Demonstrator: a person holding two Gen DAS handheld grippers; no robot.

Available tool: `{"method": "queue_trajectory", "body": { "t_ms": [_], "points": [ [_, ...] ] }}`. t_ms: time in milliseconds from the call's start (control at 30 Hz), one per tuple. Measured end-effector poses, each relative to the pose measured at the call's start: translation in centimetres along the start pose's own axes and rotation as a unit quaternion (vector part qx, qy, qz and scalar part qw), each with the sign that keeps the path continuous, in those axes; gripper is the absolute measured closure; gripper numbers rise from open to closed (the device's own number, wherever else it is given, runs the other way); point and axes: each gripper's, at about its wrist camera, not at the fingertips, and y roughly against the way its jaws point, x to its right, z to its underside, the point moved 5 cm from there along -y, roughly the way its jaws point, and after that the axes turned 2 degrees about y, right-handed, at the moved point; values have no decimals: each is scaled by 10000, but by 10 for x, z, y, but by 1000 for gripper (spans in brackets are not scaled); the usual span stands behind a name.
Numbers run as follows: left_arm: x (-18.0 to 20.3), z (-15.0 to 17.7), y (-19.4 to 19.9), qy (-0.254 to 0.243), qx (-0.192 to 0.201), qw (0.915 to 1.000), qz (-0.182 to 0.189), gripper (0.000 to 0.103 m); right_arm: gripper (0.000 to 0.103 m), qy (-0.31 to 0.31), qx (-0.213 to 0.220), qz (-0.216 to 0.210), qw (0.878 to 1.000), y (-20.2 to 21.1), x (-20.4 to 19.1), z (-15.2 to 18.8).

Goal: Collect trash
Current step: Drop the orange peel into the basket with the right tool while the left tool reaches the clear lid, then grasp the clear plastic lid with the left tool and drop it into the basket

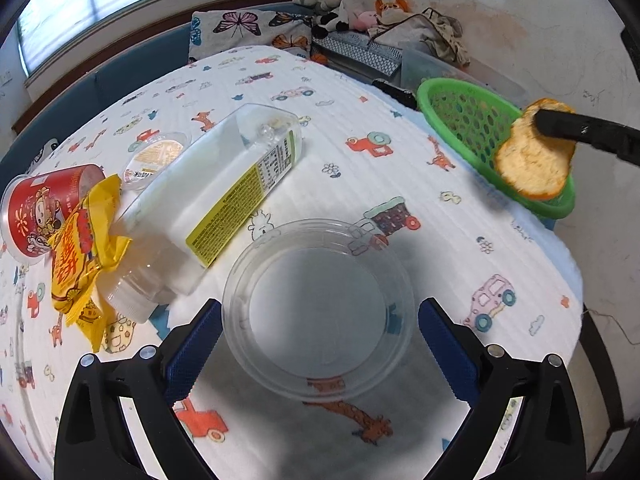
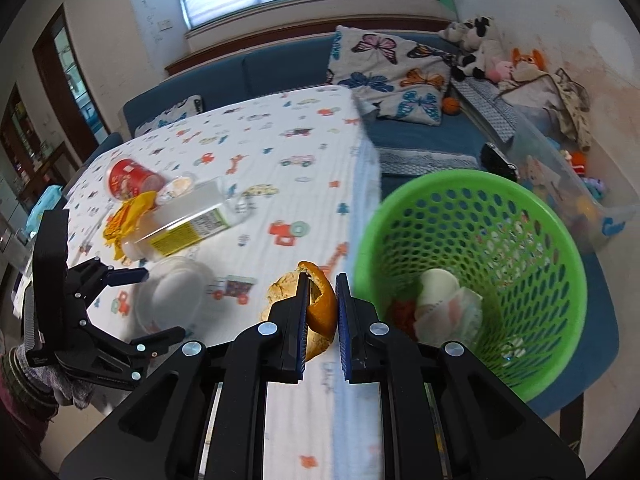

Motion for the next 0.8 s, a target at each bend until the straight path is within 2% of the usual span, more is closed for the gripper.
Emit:
{"method": "queue_trajectory", "body": {
  "t_ms": [233, 400, 633, 800],
  "points": [
    [4, -3, -9, -10, -45, 10000, -45, 9, 90, -226, 20, 269, 9994, 4, 36, 1],
    [8, -4, -7, -3, 38, 10000, -42, 13, 89, -428, 1, 446, 9981, 3, 62, 3],
    [26, -12, 9, -145, 257, 9996, 37, 13, 89, -591, -67, 647, 9961, -2, 87, 7],
    [43, -32, 25, -218, 471, 9984, 205, 13, 86, -806, -150, 686, 9943, -6, 105, 11]
  ]
}}
